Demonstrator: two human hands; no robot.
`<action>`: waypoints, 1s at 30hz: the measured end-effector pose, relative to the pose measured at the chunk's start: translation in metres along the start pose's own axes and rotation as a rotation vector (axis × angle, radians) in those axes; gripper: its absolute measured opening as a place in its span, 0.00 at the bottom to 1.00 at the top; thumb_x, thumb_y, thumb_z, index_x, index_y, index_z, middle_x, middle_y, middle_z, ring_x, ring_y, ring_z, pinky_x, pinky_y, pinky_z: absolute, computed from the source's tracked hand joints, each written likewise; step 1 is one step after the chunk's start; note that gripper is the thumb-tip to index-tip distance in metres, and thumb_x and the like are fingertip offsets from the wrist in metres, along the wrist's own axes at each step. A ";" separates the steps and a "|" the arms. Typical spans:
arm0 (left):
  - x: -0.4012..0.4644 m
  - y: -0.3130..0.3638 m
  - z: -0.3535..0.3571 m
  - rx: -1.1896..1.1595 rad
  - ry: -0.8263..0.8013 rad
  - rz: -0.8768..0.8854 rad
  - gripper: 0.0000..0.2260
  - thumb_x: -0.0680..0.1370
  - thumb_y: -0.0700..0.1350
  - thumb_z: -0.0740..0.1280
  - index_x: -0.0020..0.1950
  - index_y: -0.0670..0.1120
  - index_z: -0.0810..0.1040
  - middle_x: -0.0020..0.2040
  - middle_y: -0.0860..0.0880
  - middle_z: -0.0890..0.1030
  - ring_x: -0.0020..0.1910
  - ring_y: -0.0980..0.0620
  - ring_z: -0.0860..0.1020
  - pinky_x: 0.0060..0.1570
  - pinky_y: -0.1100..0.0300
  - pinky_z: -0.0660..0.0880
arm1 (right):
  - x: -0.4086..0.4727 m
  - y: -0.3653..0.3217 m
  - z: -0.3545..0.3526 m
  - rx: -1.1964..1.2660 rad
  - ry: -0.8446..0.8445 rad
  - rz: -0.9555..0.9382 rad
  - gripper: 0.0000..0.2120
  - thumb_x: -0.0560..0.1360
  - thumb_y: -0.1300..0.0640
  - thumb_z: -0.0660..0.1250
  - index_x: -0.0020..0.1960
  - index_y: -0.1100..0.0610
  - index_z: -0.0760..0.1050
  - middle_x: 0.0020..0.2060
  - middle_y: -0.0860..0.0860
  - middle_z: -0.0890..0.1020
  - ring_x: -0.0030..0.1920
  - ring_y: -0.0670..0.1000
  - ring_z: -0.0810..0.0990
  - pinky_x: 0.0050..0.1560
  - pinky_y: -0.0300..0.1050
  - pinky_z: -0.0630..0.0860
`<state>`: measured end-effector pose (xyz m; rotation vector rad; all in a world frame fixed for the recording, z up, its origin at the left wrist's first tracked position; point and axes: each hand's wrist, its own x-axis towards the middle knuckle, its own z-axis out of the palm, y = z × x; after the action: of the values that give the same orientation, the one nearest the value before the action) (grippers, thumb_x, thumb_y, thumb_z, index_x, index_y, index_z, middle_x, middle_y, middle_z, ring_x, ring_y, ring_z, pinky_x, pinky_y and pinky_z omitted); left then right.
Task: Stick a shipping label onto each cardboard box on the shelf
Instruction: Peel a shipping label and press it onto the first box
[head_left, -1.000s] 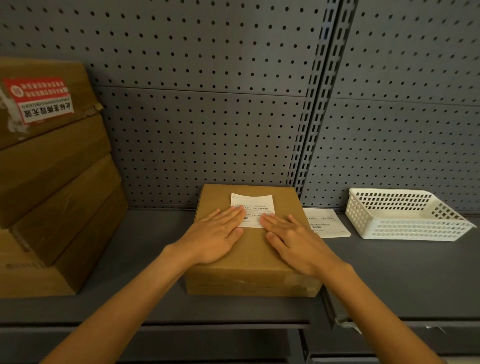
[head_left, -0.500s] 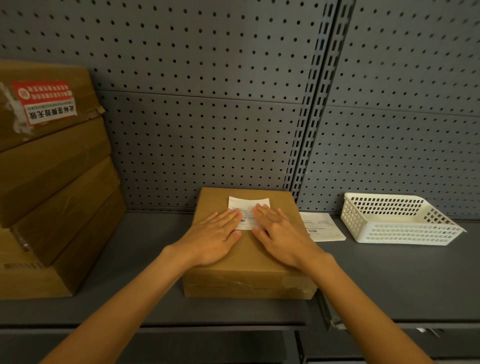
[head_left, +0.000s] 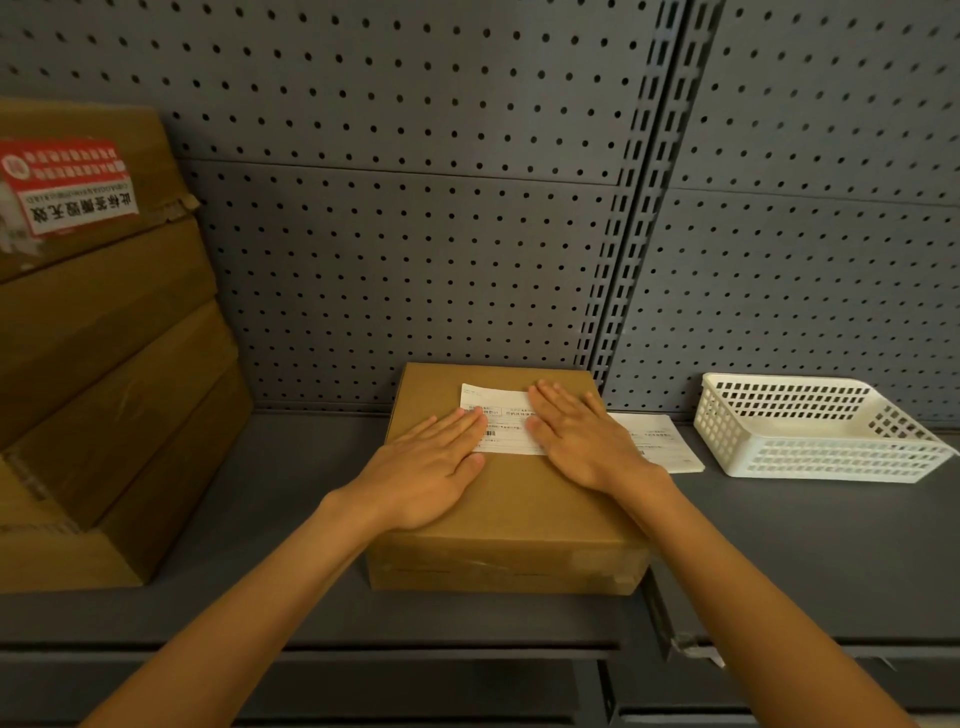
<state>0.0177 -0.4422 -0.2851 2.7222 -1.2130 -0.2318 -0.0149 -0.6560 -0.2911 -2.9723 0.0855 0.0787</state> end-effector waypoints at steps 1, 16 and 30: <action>0.000 0.000 0.000 -0.003 -0.004 0.001 0.24 0.83 0.55 0.41 0.77 0.52 0.40 0.77 0.56 0.40 0.75 0.62 0.40 0.74 0.61 0.39 | 0.000 0.000 0.001 -0.001 0.002 0.002 0.26 0.82 0.44 0.40 0.78 0.50 0.43 0.78 0.47 0.46 0.77 0.44 0.43 0.76 0.48 0.38; 0.053 0.015 -0.008 0.040 0.033 -0.001 0.23 0.83 0.52 0.43 0.78 0.48 0.44 0.79 0.52 0.46 0.77 0.56 0.45 0.74 0.60 0.42 | -0.001 -0.002 0.003 -0.008 0.012 -0.013 0.26 0.82 0.44 0.39 0.78 0.50 0.42 0.78 0.46 0.44 0.76 0.43 0.41 0.76 0.47 0.38; 0.038 -0.034 -0.005 0.001 0.053 -0.132 0.26 0.82 0.58 0.41 0.78 0.51 0.42 0.78 0.56 0.42 0.76 0.59 0.42 0.75 0.55 0.41 | 0.000 0.000 0.003 0.005 0.009 -0.001 0.26 0.82 0.43 0.40 0.78 0.49 0.43 0.78 0.45 0.45 0.76 0.43 0.42 0.76 0.48 0.38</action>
<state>0.0688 -0.4473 -0.2896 2.7939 -1.0213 -0.1730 -0.0146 -0.6554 -0.2938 -2.9676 0.0857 0.0644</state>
